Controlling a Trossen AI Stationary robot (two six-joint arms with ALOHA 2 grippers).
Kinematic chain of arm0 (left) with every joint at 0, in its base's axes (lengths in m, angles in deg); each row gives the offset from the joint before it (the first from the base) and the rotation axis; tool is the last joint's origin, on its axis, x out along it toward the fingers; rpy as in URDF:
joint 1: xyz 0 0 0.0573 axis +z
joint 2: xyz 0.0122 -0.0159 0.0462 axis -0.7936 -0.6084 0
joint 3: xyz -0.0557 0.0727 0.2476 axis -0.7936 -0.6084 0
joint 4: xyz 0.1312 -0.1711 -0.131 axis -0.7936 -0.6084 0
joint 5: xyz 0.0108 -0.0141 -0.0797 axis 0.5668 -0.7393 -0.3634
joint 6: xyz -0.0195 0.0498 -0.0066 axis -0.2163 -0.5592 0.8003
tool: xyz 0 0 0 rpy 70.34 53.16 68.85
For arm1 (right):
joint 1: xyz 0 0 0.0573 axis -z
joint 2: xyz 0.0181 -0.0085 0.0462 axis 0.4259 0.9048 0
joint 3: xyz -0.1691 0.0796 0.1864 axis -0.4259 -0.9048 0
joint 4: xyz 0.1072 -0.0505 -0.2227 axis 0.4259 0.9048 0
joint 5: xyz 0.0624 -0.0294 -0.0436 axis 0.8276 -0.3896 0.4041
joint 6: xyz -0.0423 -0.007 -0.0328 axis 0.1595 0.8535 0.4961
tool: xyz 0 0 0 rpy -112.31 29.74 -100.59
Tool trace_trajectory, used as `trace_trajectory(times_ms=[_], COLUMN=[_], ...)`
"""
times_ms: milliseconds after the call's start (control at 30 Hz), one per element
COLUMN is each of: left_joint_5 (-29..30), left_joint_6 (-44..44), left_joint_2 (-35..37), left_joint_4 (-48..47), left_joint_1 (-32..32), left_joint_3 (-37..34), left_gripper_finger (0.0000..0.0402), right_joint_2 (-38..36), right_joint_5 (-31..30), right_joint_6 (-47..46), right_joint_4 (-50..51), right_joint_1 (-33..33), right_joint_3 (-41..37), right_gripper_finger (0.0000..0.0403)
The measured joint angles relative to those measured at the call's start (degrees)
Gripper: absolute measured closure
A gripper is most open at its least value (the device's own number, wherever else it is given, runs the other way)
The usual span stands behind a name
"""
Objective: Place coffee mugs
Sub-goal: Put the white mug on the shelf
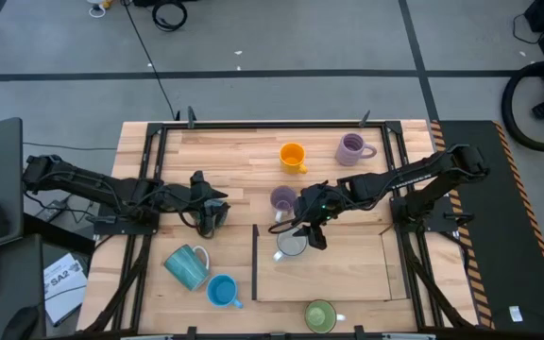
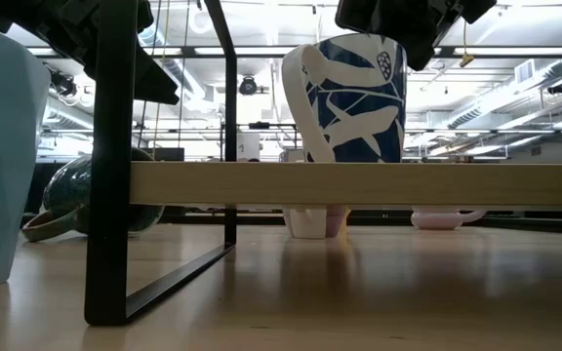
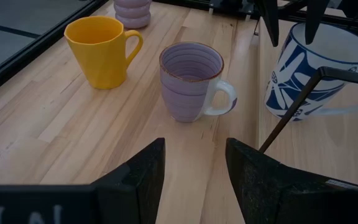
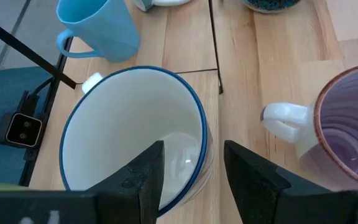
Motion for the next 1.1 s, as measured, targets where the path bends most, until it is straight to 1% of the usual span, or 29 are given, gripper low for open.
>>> trace_trajectory(times_ms=[567,767,1100], left_joint_5=[0.0,0.0,0.0], left_joint_6=[0.0,0.0,0.0], left_joint_2=[0.0,0.0,0.0], left_joint_4=[0.0,0.0,0.0], left_joint_1=[0.0,0.0,0.0], left_joint_3=[0.0,0.0,0.0], left_gripper_finger=[0.0225,0.0225,0.0225], right_joint_2=[-0.1,-0.1,-0.1], right_joint_5=[0.0,-0.1,-0.4], right_joint_6=[0.1,0.1,0.2], right_joint_4=[0.4,0.4,0.5], right_joint_1=[0.0,0.0,0.0], right_joint_3=[0.0,0.0,0.0], right_gripper_finger=[0.0236,0.0259,0.031])
